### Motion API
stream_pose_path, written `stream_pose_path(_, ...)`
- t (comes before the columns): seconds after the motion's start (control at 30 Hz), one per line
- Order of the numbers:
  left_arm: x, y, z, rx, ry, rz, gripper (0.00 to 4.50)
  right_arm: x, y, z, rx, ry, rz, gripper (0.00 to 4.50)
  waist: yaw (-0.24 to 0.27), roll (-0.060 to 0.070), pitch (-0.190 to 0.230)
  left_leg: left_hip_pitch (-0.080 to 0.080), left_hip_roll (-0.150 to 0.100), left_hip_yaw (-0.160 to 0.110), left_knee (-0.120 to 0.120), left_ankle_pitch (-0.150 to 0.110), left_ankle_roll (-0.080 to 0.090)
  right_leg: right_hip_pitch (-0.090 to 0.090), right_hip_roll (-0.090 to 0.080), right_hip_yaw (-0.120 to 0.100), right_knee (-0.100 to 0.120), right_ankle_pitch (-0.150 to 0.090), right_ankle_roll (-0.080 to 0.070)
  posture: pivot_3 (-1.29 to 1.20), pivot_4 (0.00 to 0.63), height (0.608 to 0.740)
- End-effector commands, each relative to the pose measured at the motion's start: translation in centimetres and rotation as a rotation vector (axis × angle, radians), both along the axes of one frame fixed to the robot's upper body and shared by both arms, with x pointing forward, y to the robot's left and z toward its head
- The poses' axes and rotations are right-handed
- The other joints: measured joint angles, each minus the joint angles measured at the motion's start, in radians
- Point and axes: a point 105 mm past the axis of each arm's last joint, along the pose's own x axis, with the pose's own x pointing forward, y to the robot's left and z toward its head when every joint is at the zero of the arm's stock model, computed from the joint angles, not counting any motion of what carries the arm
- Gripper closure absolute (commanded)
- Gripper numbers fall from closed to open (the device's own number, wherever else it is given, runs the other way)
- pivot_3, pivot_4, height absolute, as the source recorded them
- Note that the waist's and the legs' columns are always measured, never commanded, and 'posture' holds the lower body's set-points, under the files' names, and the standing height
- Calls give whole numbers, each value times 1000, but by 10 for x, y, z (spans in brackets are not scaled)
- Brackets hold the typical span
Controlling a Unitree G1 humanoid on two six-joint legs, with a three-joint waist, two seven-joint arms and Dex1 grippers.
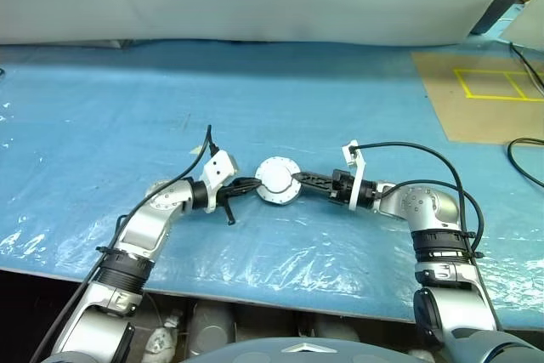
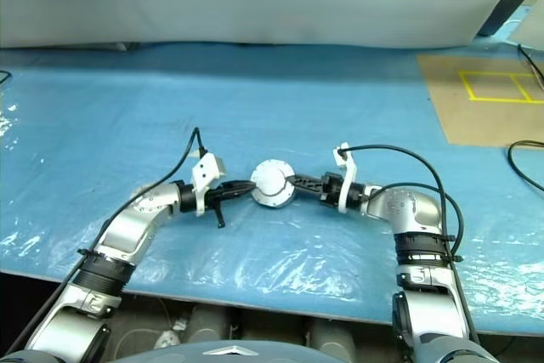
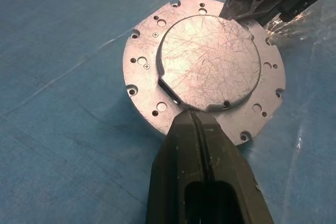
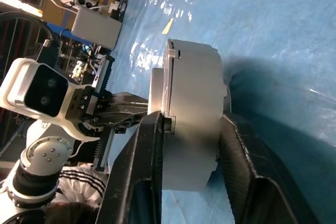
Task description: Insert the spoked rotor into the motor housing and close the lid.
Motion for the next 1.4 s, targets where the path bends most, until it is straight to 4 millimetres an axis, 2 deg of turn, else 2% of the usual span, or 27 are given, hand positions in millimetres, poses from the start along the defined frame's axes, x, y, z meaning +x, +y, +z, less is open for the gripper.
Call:
stream_pose_path(0.03,-7,-6,-14,19,51,-21,4500,-4,9,-5,-21,11,30,3365,0,0,0,0,0,0,0,0,0,0,0,0,0,0,0,0,150,740)
stream_pose_path(0.3,-5,-6,-10,0,46,-13,4500,-2,9,-11,-49,24,15,3365,0,0,0,0,0,1,0,0,0,0,0,0,0,0,0,0,150,740)
stream_pose_path(0.37,-3,-7,-2,-40,31,-1,4500,-2,8,-14,-59,30,5,3365,0,0,0,0,0,1,0,0,0,0,0,0,0,0,0,0,150,740)
stream_pose_path(0.57,-7,-4,42,-250,1,5,4500,3,4,-25,-80,77,-44,3365,-7,0,0,-1,1,1,0,0,0,-2,0,0,0,0,0,0,150,740)
stream_pose_path(0.7,-7,5,55,-315,25,32,4500,6,4,-27,-39,117,-74,3365,-12,0,0,-5,3,3,-1,0,0,-7,3,1,1,0,0,0,150,740)
stream_pose_path(0.8,-6,16,58,-353,59,69,4500,5,7,-16,48,130,-70,3365,-6,-1,0,-10,4,4,0,0,0,-12,4,1,1,0,-1,0,150,740)
stream_pose_path(1.03,-7,31,63,-399,115,110,4500,8,10,0,154,133,-91,3365,-7,-1,0,-10,5,5,-1,0,-1,-12,4,1,1,0,-1,0,150,740)
stream_pose_path(1.23,-1,49,63,-529,248,200,4500,17,16,33,297,92,-113,3365,-5,0,1,-11,5,6,0,0,-1,-13,4,1,1,0,-1,0,150,740)
stream_pose_path(1.3,6,54,63,-602,267,251,4500,19,24,46,335,69,-97,3365,-6,0,1,-13,5,6,0,0,-1,-15,4,1,2,0,-1,0,150,740)
stream_pose_path(1.4,4,57,65,-689,300,253,4500,21,35,65,391,32,-79,3365,-6,0,1,-17,5,6,0,1,0,-19,4,1,2,2,2,0,150,740)
